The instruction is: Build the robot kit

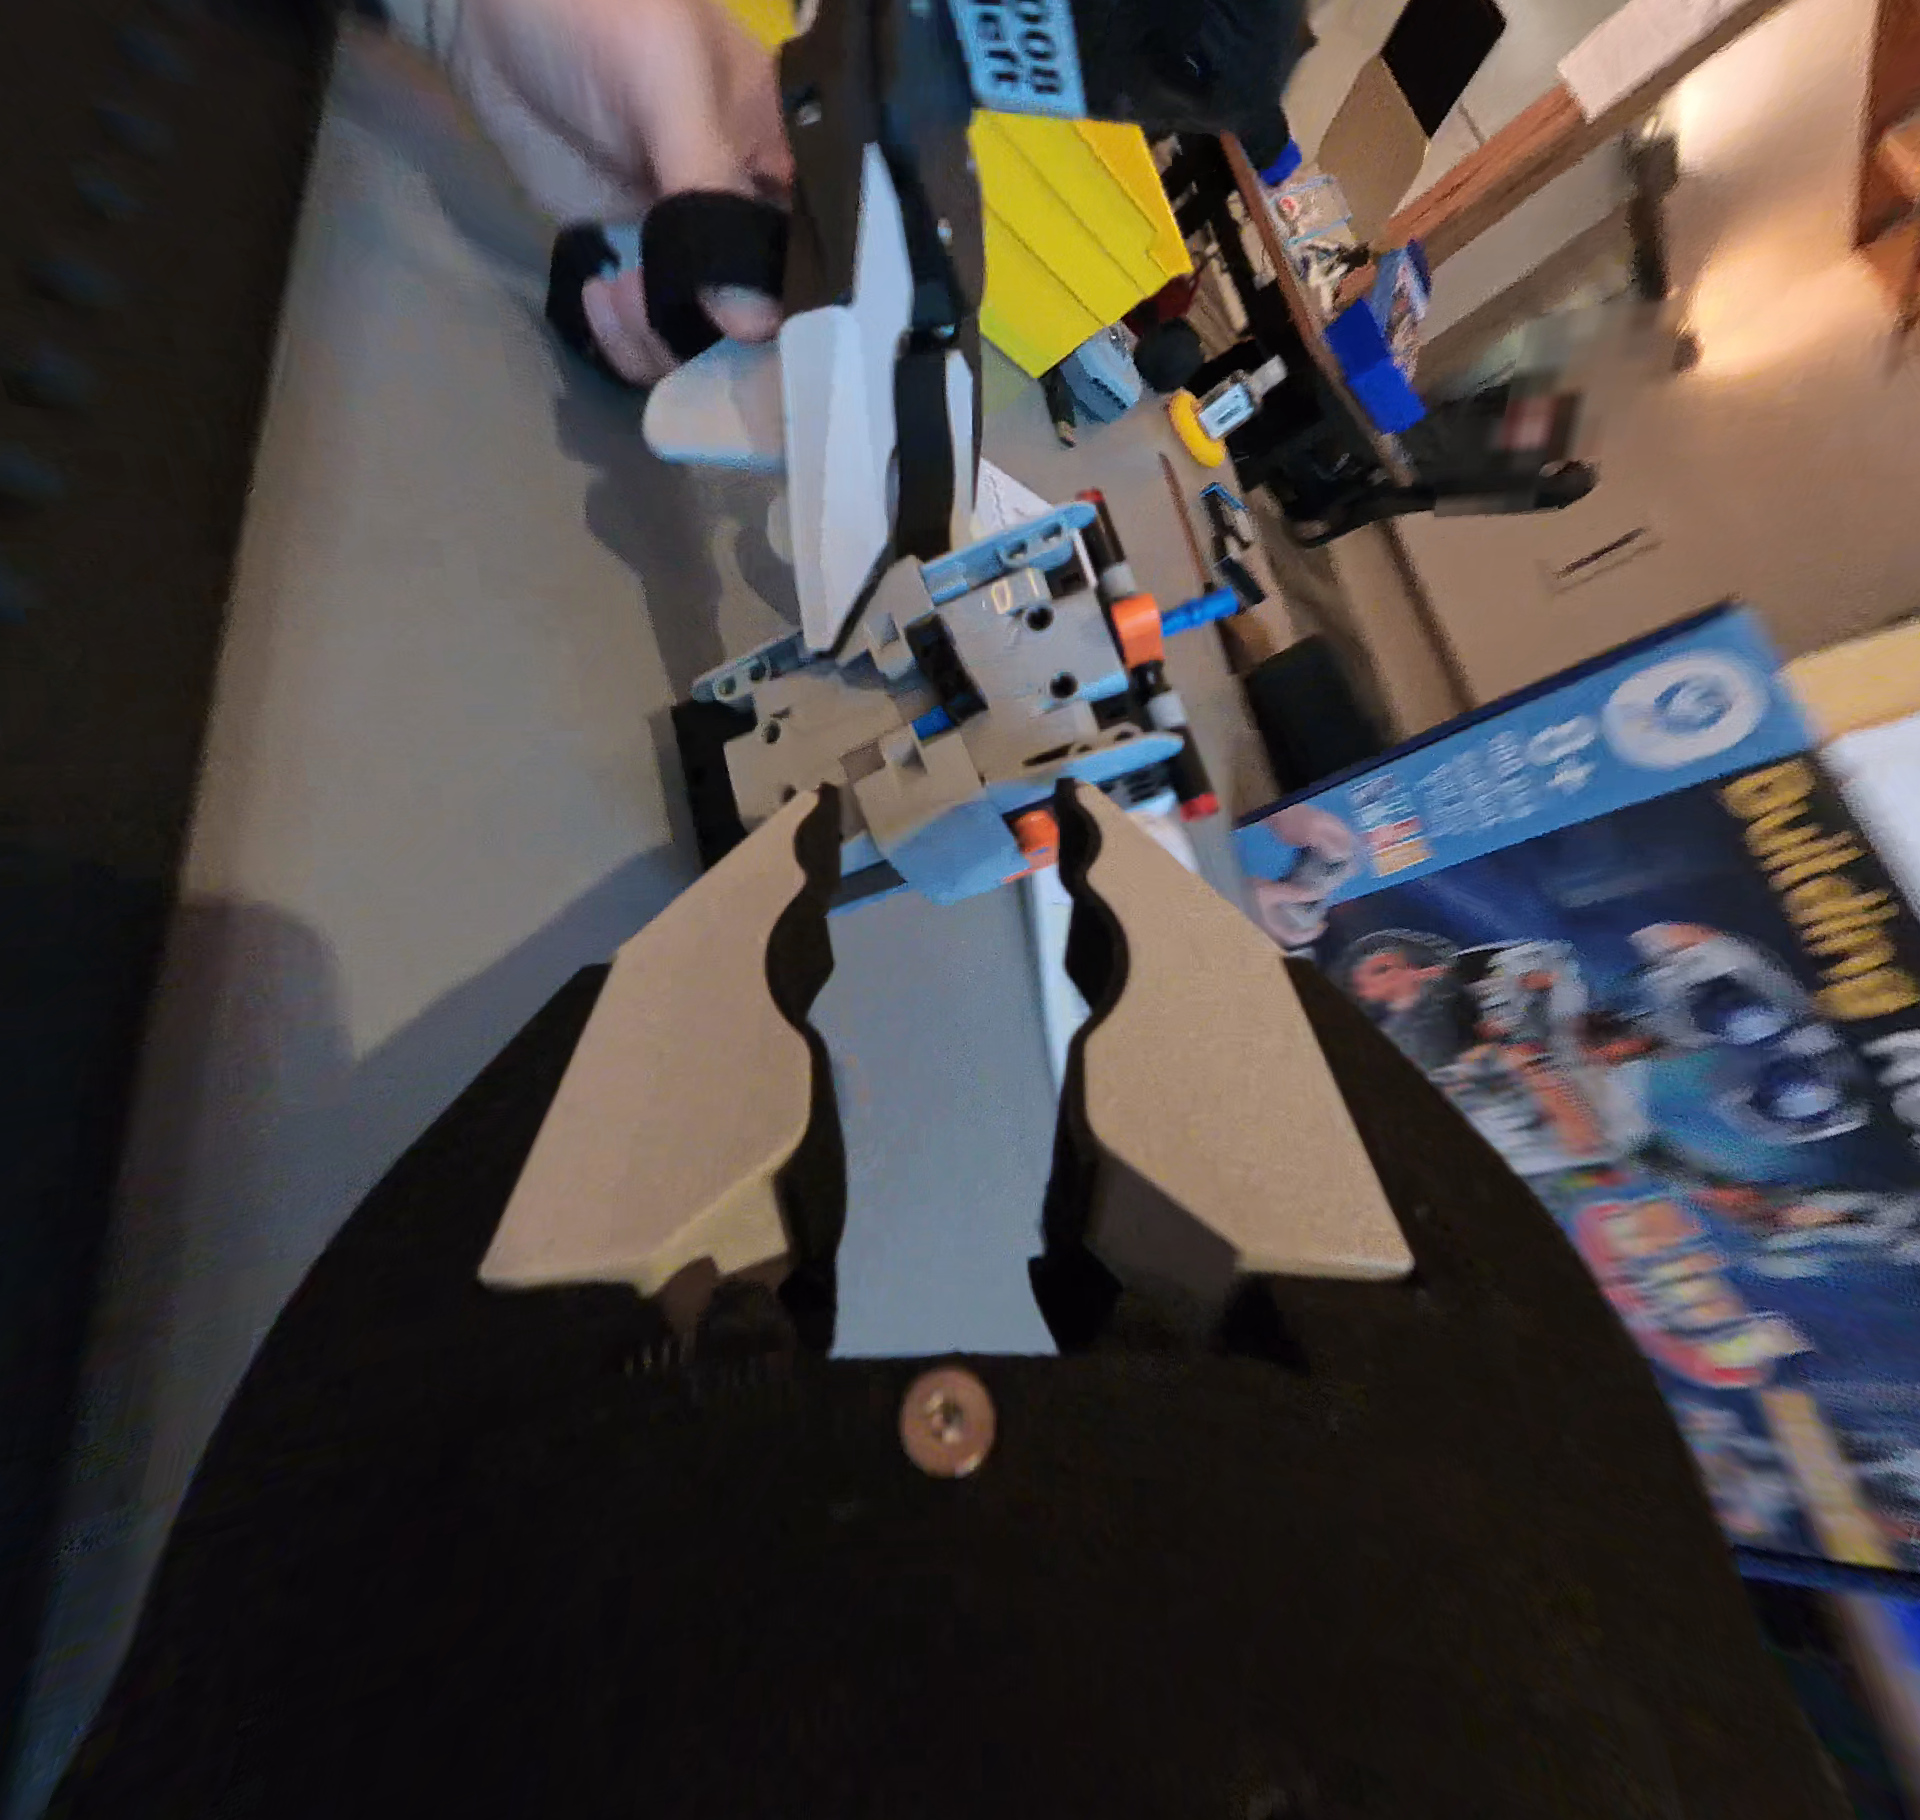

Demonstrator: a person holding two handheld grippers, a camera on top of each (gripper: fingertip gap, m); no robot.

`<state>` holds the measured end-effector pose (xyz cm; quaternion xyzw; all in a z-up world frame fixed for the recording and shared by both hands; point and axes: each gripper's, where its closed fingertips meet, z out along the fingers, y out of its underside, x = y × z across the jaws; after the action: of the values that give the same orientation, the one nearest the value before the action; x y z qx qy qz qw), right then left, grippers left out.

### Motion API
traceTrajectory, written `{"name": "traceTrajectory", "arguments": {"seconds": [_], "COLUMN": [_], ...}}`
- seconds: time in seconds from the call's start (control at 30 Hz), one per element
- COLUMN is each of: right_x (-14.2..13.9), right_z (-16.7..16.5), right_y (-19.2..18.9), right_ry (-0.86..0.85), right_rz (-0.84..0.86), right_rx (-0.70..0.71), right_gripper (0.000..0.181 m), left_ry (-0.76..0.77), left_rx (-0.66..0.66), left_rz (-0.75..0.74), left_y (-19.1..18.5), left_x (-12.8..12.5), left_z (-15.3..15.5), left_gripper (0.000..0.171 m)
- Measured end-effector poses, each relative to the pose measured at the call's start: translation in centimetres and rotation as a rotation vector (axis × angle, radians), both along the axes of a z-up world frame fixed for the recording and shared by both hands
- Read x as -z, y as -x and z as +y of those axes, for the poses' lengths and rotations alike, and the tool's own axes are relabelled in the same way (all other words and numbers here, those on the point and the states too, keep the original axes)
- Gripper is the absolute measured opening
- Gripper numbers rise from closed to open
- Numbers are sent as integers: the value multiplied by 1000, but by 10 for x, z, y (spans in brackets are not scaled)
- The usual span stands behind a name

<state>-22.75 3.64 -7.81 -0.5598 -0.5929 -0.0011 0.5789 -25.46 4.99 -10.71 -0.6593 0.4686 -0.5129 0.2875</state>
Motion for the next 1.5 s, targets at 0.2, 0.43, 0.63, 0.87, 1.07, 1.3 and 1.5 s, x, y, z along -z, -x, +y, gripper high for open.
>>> {"name": "traceTrajectory", "arguments": {"seconds": [0.2,0.43,0.63,0.87,1.07,1.3,1.5], "right_x": [4,13,17,13,17,31,33], "right_z": [6,12,15,15,13,1,6], "right_y": [-8,-3,-6,-6,-4,11,9], "right_ry": [89,267,415,649,722,952,1037], "right_rz": [101,244,337,515,535,510,569], "right_rx": [-10,25,28,-2,-15,-118,-84], "right_gripper": [44,43,52,58,70,55,55], "left_ry": [50,197,351,355,187,88,-31], "left_rx": [9,-14,-8,-9,42,65,-79], "left_rz": [-9,-16,-16,-18,-2,3,48], "left_y": [0,2,6,4,0,-2,14], "left_x": [0,2,5,5,2,2,-3], "left_z": [1,5,1,-1,-12,-17,5], "left_gripper": [48,48,48,48,48,48,58]}}
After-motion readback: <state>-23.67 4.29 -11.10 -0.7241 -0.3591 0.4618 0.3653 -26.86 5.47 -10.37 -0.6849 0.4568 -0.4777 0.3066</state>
